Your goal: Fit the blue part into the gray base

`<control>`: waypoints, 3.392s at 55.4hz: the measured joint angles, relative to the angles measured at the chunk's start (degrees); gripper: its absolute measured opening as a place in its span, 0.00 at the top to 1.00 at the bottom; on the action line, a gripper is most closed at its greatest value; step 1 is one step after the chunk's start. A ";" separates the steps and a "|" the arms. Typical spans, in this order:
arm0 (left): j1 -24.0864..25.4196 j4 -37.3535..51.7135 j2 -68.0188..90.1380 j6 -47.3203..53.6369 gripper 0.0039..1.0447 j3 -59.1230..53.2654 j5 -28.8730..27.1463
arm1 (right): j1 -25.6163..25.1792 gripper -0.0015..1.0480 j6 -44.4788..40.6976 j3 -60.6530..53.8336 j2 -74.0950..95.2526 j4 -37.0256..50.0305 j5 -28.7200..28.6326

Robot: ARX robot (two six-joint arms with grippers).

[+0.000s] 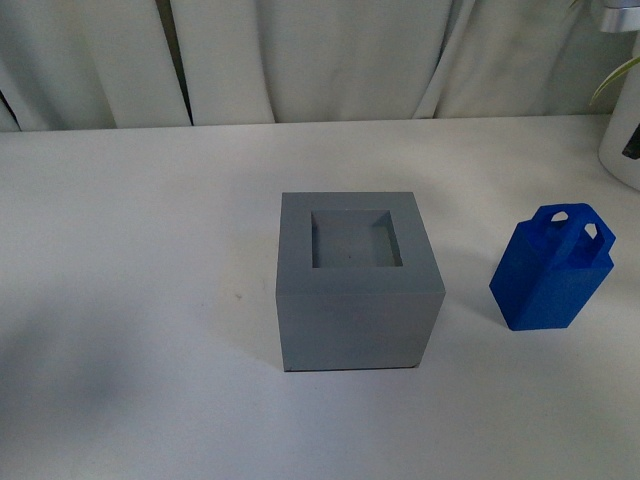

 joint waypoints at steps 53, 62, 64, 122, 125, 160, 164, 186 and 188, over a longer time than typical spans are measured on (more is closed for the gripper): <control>0.00 0.02 -0.02 0.02 0.06 0.00 0.00 | 5.68 0.07 -2.89 2.34 10.29 2.14 7.56; 0.00 0.02 0.00 0.02 0.06 0.00 0.00 | 6.16 0.10 -2.91 1.95 10.38 2.99 7.61; 0.00 0.00 -0.02 0.02 0.06 0.00 0.00 | 6.23 0.15 -2.93 1.81 10.43 3.06 7.63; 0.00 0.02 -0.02 0.00 0.06 0.00 0.00 | 11.21 0.55 -1.03 20.11 9.90 -6.82 3.43; 0.00 0.02 -0.02 0.00 0.06 0.00 0.00 | 12.37 0.55 -0.39 22.58 10.25 -7.72 3.06; 0.00 0.02 -0.02 0.02 0.06 0.00 0.00 | 24.06 0.55 4.26 29.48 15.34 -10.38 1.90; 0.00 0.00 -0.02 0.02 0.06 0.00 0.00 | 24.87 0.55 4.44 29.48 15.34 -10.49 1.77; 0.00 0.02 -0.02 0.02 0.06 0.00 0.00 | 24.72 0.55 4.42 26.71 14.97 -10.95 2.73; 0.00 0.00 -0.02 0.02 0.06 0.00 0.00 | 24.59 0.55 4.42 26.34 14.80 -10.93 2.73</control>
